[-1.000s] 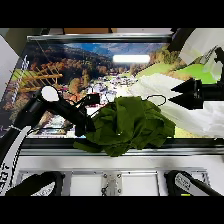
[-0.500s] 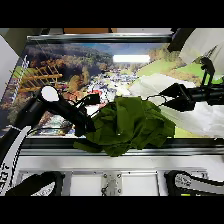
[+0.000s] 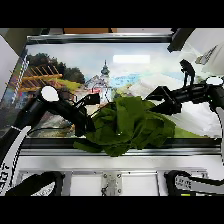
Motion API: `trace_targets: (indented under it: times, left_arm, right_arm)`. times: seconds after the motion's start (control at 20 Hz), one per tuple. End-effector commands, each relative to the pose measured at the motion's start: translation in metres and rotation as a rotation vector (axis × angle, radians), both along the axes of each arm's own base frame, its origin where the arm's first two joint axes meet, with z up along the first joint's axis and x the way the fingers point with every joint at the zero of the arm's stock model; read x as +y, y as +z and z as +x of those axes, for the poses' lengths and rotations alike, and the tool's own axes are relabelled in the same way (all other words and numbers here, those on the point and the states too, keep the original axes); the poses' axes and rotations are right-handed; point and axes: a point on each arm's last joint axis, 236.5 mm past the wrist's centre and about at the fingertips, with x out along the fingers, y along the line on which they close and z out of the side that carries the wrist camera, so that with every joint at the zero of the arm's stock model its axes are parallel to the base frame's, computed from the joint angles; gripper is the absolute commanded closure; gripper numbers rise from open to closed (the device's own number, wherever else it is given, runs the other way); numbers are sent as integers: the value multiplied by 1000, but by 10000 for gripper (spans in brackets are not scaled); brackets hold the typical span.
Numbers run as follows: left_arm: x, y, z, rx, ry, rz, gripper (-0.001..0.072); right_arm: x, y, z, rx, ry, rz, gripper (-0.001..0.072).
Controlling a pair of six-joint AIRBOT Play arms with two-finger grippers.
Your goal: Fold the clothes and pants, and hang the long-sleeved shirts on hangers.
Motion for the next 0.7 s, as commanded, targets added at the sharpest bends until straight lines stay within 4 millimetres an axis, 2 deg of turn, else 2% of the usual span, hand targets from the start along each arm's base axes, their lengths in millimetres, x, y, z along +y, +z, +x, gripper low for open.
trace_targets:
  times: [0.0,0.65]
  left_arm:
    - [-1,0,1,-2,1,-2,693]
    - [-1,0,1,-2,1,-1,694]
  right_arm:
    - [9,0,-6,2,36,2,-3]
    - [10,-5,-7,7,40,-21,-3]
